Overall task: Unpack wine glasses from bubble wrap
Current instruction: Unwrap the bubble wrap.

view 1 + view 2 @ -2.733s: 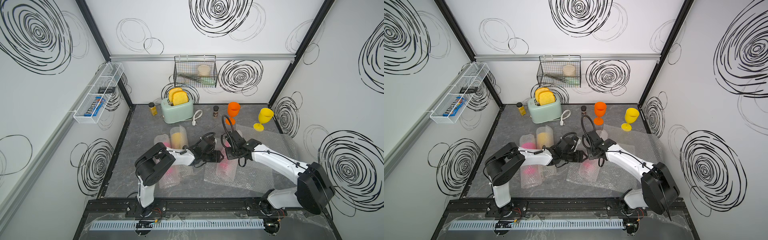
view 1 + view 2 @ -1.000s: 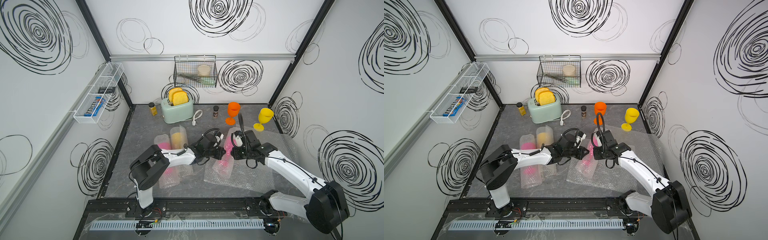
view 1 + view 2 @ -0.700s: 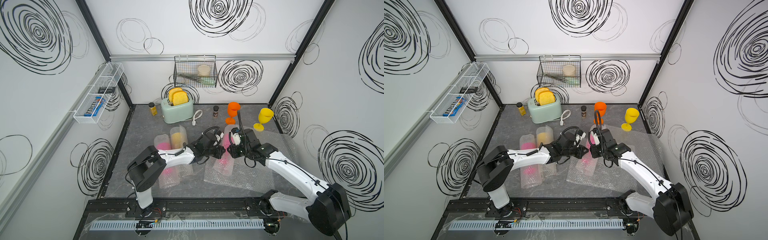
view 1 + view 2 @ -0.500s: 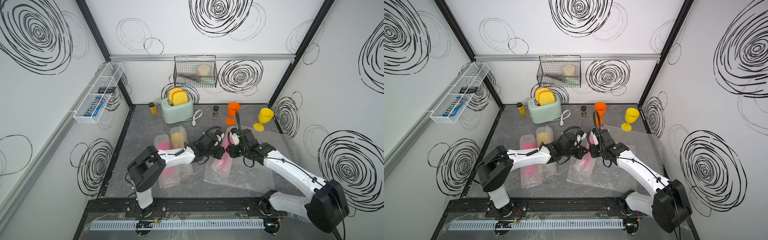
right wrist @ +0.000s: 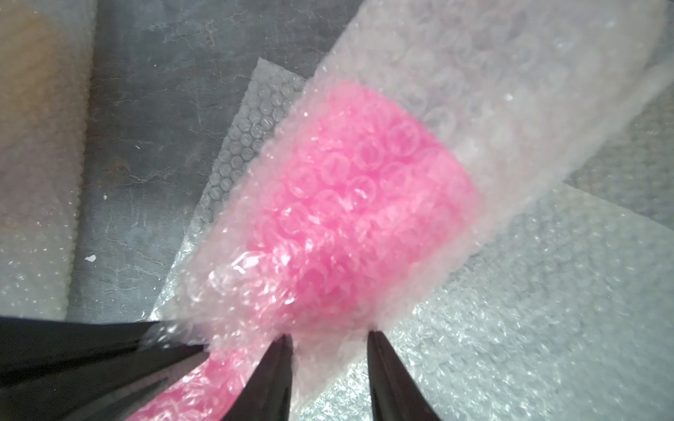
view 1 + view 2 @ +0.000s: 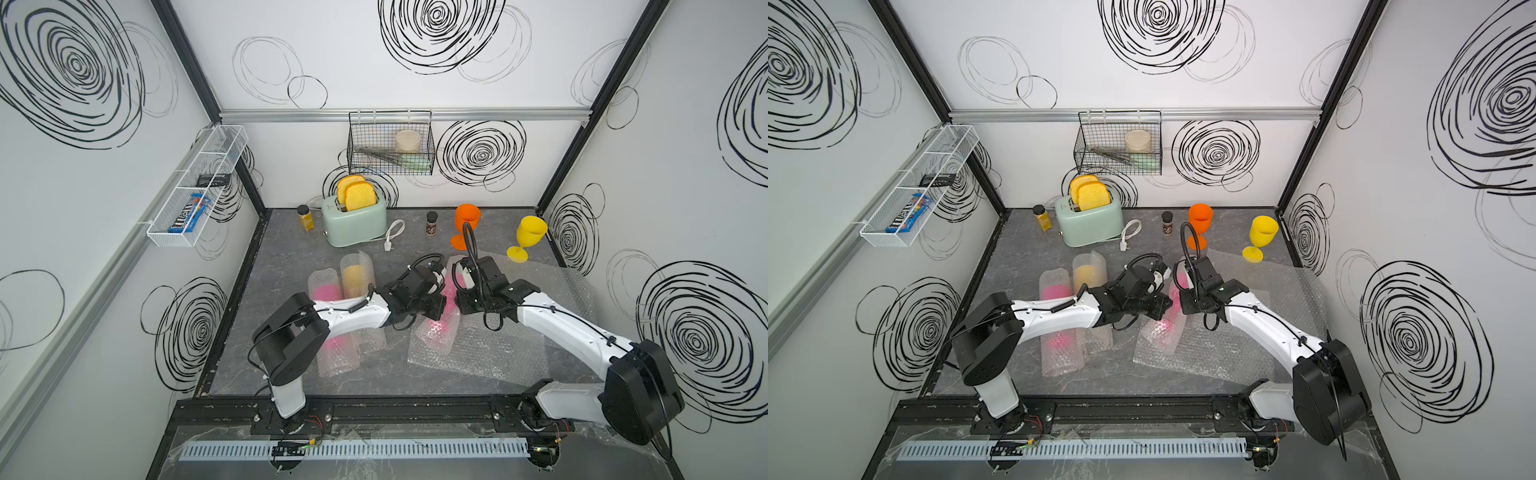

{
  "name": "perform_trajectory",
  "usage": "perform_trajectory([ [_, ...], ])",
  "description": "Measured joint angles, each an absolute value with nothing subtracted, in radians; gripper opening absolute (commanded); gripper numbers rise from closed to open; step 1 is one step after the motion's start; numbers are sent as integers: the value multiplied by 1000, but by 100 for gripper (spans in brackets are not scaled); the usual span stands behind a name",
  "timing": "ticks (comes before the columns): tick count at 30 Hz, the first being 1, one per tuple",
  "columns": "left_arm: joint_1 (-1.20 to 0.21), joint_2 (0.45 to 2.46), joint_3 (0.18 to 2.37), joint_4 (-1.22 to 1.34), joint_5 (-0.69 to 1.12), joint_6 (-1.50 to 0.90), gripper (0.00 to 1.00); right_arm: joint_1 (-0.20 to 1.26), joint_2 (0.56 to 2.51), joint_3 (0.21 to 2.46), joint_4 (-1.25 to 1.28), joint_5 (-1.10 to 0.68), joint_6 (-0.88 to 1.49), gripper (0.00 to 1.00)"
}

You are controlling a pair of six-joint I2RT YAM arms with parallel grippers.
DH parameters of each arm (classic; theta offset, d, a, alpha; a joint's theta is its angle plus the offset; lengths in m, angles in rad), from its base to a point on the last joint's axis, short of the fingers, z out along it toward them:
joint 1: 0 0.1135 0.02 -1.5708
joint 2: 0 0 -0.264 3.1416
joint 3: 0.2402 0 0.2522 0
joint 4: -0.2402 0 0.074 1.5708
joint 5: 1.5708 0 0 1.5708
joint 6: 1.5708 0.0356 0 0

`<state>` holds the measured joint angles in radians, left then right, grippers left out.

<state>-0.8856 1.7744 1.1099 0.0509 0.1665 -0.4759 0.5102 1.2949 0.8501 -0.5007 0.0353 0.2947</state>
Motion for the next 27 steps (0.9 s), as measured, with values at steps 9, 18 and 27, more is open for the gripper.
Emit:
perform_trajectory([
  [9, -896, 1773, 1124, 45, 150, -460, 5, 494, 1295, 849, -500, 34, 307, 20],
  [18, -904, 1773, 1142, 16, 128, -451, 5, 490, 1295, 846, -498, 22, 315, 4],
  [27, -911, 1773, 1143, -5, 101, -426, 0, 422, 1262, 799, -470, -96, 315, 0],
])
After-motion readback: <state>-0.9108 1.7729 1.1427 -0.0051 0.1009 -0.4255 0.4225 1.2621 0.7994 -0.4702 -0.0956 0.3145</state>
